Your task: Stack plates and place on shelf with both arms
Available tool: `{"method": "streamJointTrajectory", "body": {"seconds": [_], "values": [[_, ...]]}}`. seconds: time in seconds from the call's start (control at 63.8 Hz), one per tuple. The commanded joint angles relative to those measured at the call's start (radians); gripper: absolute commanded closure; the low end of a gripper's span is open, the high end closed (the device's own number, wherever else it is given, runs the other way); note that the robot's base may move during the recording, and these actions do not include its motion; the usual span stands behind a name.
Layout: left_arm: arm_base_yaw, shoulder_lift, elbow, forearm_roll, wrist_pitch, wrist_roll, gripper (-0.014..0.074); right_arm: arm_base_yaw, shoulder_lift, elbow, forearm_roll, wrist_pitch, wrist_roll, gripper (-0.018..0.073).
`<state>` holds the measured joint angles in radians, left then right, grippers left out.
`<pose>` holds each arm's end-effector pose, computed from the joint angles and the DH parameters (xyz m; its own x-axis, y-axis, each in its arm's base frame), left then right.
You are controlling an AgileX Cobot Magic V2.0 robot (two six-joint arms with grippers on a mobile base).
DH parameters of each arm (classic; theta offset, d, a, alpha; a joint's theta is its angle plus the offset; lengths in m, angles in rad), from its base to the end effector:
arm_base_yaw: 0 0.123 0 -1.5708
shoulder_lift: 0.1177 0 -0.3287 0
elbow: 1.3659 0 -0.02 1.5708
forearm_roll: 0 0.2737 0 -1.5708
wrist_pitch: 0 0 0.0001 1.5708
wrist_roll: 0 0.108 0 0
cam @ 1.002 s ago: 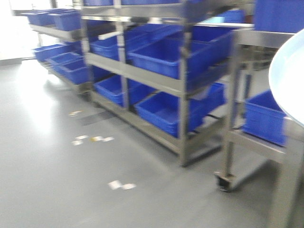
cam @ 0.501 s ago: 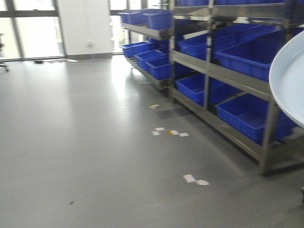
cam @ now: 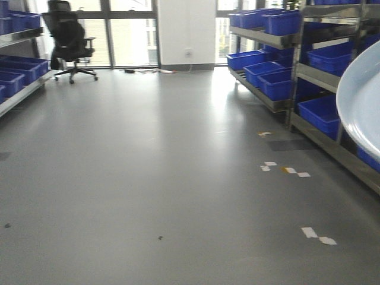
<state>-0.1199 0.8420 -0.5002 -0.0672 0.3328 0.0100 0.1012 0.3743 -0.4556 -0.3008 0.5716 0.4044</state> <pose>0.1697 -0.0228 0.2828 -0.5562 0.0131 -0.8309 0.1081 0.9925 -0.0567 0.0770 -0.0096 0.3040 -0.3600 0.1109 -0.9264 0.1029 0.9916 0.0787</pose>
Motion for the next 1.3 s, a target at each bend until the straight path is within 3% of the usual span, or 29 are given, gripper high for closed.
{"method": "streamJointTrajectory", "body": {"seconds": [0.0,1.284], "values": [[0.003,-0.005,-0.026,-0.005,-0.079,-0.01,0.051,-0.008,0.003,-0.031,-0.011,-0.089,-0.002,0.0531],[0.003,-0.005,-0.026,-0.005,-0.079,-0.01,0.051,-0.008,0.003,-0.031,-0.011,-0.089,-0.002,0.0531]]}}
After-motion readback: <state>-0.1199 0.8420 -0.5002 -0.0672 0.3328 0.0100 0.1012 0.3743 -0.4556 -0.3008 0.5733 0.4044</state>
